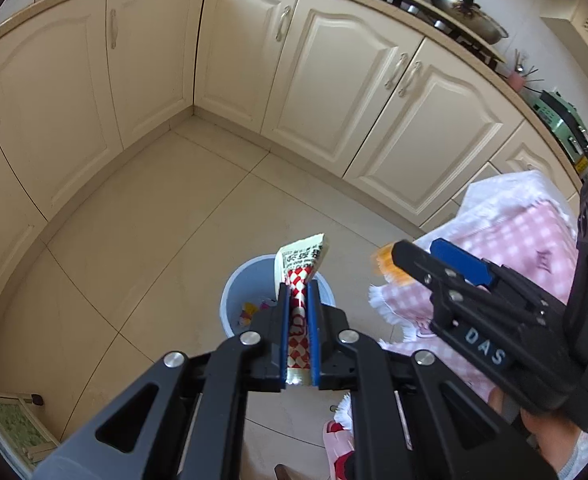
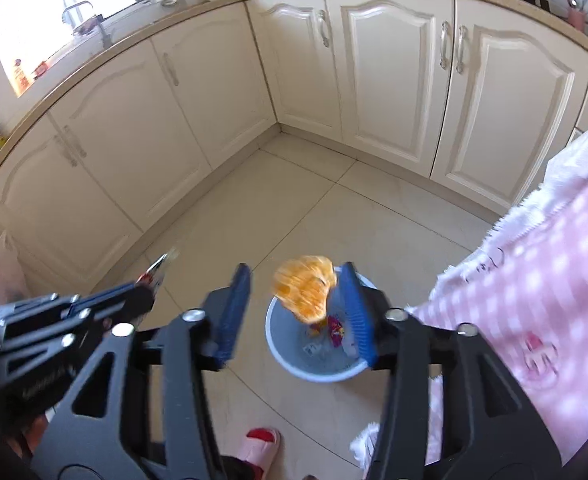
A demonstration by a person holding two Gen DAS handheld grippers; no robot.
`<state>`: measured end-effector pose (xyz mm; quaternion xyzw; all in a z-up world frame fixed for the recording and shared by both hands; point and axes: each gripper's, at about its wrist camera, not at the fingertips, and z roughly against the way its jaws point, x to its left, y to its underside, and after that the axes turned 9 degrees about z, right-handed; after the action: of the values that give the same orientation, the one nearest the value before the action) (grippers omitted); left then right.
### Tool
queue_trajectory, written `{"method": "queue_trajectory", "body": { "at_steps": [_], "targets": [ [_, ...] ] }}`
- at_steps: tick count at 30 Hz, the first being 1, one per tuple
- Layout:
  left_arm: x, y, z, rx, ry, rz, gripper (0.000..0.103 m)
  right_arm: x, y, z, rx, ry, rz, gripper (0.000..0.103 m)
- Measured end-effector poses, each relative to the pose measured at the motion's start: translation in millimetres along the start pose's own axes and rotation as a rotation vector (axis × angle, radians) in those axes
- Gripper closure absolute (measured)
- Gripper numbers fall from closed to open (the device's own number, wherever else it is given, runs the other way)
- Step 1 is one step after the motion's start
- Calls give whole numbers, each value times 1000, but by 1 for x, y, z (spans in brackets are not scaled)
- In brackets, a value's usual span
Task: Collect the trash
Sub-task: 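Carry both items over the blue bin and open both tools to drop them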
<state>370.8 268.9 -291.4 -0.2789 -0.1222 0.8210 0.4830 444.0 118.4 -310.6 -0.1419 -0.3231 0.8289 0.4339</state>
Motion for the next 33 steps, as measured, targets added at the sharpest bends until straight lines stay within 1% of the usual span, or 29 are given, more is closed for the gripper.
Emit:
{"method": "queue_trajectory", "body": {
  "at_steps": [1,2,4,7,12,15,18,19,22,25,27,29,30,31,32,33],
  "targets": [
    [1,-4,-7,8,-4,0,95,-1,-2,-7,6,10,-2,50],
    [1,-5,-12,12,-5,0,95,-4,-1,-9,9,11,-5,48],
    [0,-8,-20,22,-6,0,95,-6,-1,-12,14,27,4,48],
    [-2,-9,-35,46,-7,-3,95,-8,3,-11,7,100,27,48],
    [-12,-7,-58,81,-2,-15,95,-22,9,-6,-9,135,3,45],
    [-20,-7,-74,111,-1,-25,95,-30,9,3,-44,143,-27,41],
    [-28,-10,-83,123,2,-32,95,-36,6,14,-83,153,-44,40],
    [-32,-12,-84,121,4,-35,95,-37,6,16,-92,156,-47,40],
    [-41,-19,-82,107,16,-45,95,-41,2,30,-138,183,-65,34],
    [-52,-25,-76,86,32,-55,94,-43,0,47,-198,241,-84,27],
    [-57,-27,-71,75,38,-53,94,-45,-1,52,-221,257,-95,27],
    [-60,-29,-66,57,53,-48,91,-46,-2,58,-231,268,-100,27],
    [-61,-30,-60,33,71,-37,88,-46,-3,61,-237,266,-105,27],
    [-62,-30,-57,18,80,-28,74,-48,-2,64,-242,268,-113,27],
    [-62,-31,-51,-11,79,-15,62,-49,-2,66,-244,270,-119,26],
    [-62,-32,-46,-29,81,-11,57,-51,-3,70,-248,264,-122,26]
  ]
}}
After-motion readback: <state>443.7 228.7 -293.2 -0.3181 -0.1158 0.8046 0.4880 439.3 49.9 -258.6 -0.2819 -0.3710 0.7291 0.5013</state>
